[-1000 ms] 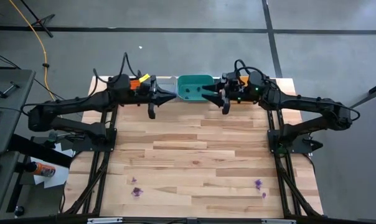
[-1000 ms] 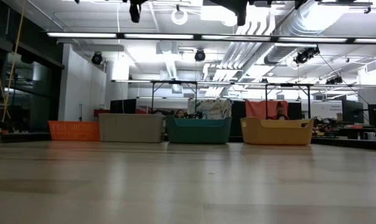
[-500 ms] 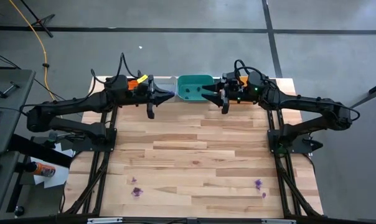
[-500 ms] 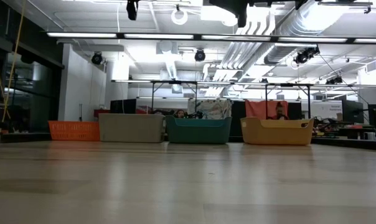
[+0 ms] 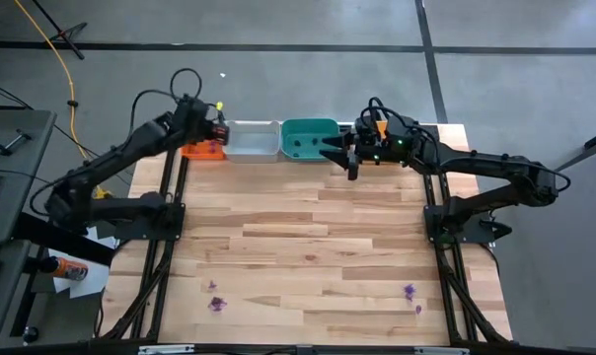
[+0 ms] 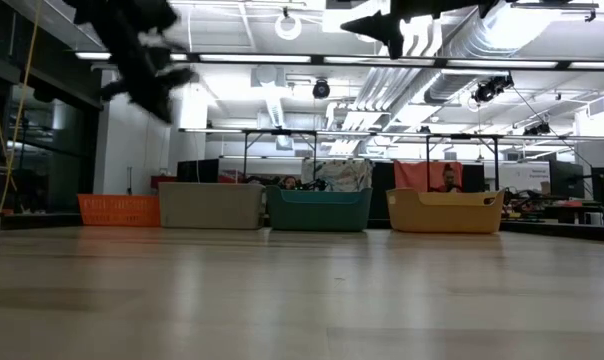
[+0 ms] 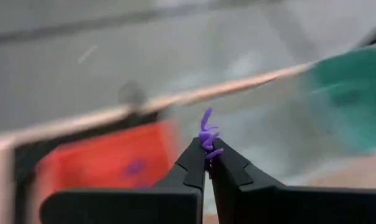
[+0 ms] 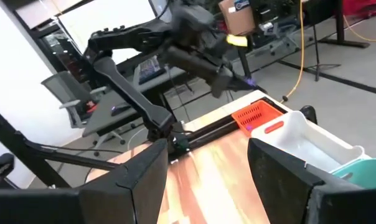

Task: Sort Halloween decoration
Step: Put the violet spider into the orange bin, then put the violet witch hat into the gray bin

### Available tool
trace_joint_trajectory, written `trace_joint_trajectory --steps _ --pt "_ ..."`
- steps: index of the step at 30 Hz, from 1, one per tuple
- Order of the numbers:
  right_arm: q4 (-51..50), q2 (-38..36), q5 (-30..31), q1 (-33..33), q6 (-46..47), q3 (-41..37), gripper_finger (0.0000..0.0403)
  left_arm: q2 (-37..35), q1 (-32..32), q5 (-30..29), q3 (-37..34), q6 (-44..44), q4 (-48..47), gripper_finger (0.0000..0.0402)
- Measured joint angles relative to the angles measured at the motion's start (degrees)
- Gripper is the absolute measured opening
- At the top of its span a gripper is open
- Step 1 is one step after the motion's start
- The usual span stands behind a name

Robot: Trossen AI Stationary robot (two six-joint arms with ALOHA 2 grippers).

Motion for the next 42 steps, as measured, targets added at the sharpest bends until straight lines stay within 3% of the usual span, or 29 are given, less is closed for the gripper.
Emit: trace_joint_trajectory --steps 4,8,16,21,26,33,42 --pt "0.0 0.12 0.2 0.0 0.0 0.0 0.0216 4.01 8.68 -0.89 -0.05 -1.03 -5.79 0.0" --pt "-0.08 0.13 0.26 0.01 0.0 0.0 0.0216 7.82 8.4 -0.56 0.13 -1.95 -4.63 0.0" --pt "-0.59 0.14 0.25 0.02 0.02 0.0 0.0216 18.15 7.47 -8.01 -0.08 -8.19 -5.08 0.0" --pt "-2.2 0.15 0.25 0.02 2.14 0.0 0.0216 22.76 7.75 -7.93 0.01 -12.37 -5.05 0.0" --pt "-4.52 0.14 0.23 0.02 2.15 0.0 0.0216 24.93 7.75 -7.93 0.01 -10.15 -5.58 0.0004" --pt "-5.53 0.13 0.23 0.02 1.61 0.0 0.0216 25.43 7.75 -6.3 0.01 -9.61 -6.95 0.0038" --pt "-5.53 0.15 0.23 0.02 0.9 0.0 0.0216 25.38 7.75 -5.06 0.01 -9.38 -7.89 0.011"
